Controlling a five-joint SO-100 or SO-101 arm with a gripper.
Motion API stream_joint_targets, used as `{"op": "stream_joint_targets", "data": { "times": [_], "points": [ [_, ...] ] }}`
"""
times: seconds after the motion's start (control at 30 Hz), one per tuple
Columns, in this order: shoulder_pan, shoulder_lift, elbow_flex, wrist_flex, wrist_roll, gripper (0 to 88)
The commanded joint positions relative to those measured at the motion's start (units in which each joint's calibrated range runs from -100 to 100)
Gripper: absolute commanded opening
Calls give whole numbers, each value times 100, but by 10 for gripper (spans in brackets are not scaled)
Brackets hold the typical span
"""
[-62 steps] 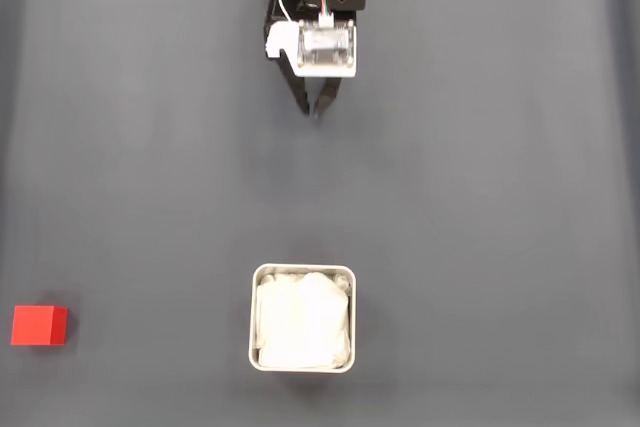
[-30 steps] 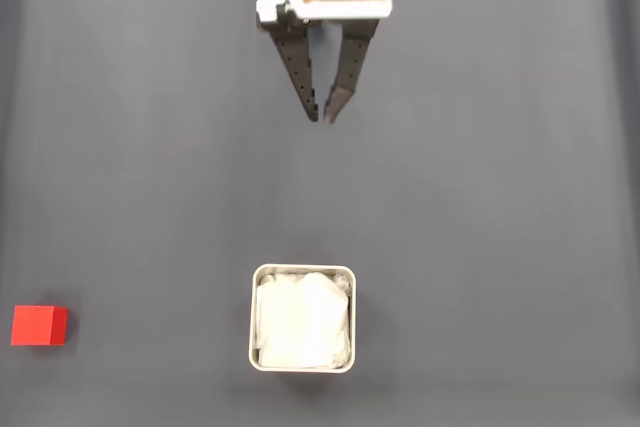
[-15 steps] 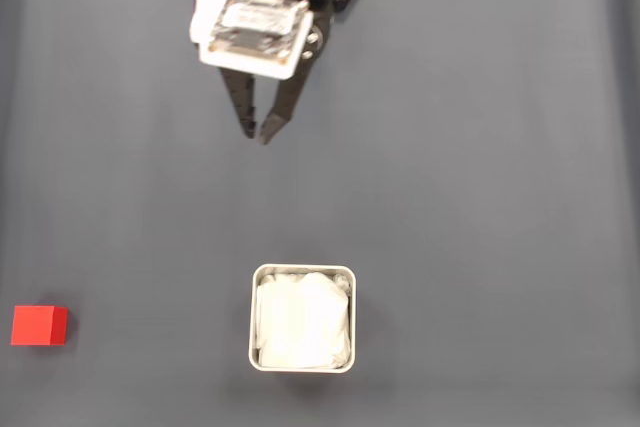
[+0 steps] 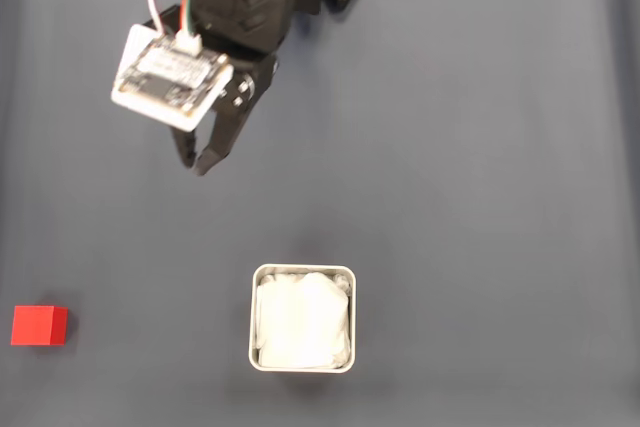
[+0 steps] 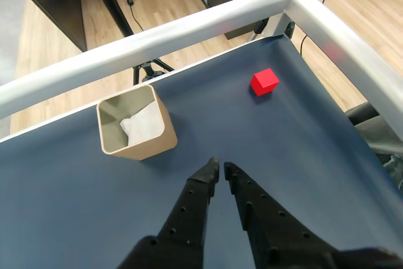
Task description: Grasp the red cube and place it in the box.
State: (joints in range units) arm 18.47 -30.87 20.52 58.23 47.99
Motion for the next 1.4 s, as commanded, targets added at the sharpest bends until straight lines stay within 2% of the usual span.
{"op": "stream_joint_targets", "data": {
  "times": [0.0,0.4,0.67,1.1,1.37],
  "points": [
    [170,158,-301,-405,39,2],
    [418,1068,-501,-1118,98,4],
    [632,1796,-930,-1389,103,35],
    [1129,2654,-1313,-2118,171,186],
    [1313,2975,-1341,-2463,244,242]
  ]
}}
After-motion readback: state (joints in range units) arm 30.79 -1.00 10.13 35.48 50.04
